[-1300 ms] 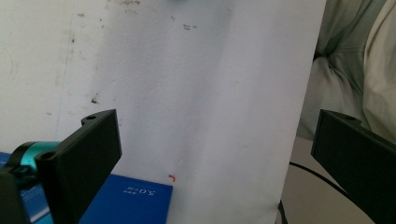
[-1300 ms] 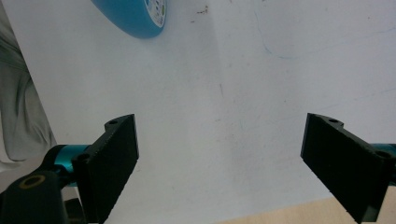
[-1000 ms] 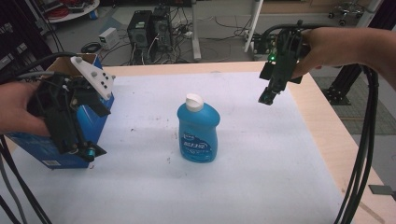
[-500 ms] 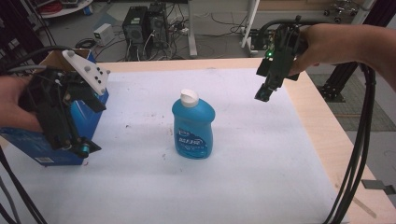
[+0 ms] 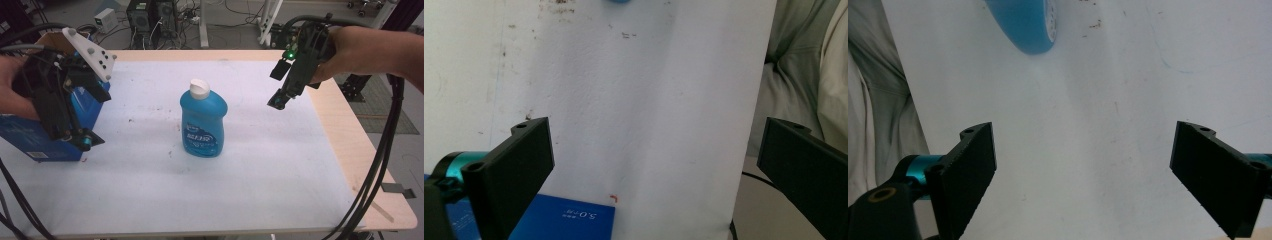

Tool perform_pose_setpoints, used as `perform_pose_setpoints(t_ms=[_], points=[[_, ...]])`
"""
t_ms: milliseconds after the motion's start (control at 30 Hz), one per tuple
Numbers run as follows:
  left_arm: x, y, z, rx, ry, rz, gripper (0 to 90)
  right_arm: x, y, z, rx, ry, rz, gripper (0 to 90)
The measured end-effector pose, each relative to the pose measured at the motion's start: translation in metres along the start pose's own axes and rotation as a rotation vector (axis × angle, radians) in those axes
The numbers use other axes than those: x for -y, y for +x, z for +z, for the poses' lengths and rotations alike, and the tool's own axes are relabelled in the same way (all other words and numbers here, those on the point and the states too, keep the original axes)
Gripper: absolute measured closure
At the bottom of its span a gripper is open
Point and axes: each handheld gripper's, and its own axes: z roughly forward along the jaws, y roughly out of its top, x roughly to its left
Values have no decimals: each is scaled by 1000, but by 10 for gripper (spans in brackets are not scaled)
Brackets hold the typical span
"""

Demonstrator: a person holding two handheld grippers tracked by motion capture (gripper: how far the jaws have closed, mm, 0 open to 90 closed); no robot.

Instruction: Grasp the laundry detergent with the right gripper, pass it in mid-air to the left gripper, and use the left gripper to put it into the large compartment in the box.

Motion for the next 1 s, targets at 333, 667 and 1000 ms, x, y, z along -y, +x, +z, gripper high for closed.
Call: perform_pose_setpoints(t_ms=[333, 667, 1000], points=[[-4, 3, 3, -4, -6, 12, 17, 6, 22, 12, -18, -87, -4, 107], [-4, 6, 5, 1, -12, 21, 17, 4, 36, 33, -51, -202, -15, 107], [-6, 7, 10, 2, -6, 27, 17, 3, 37, 51, -54, -289, -3, 107]])
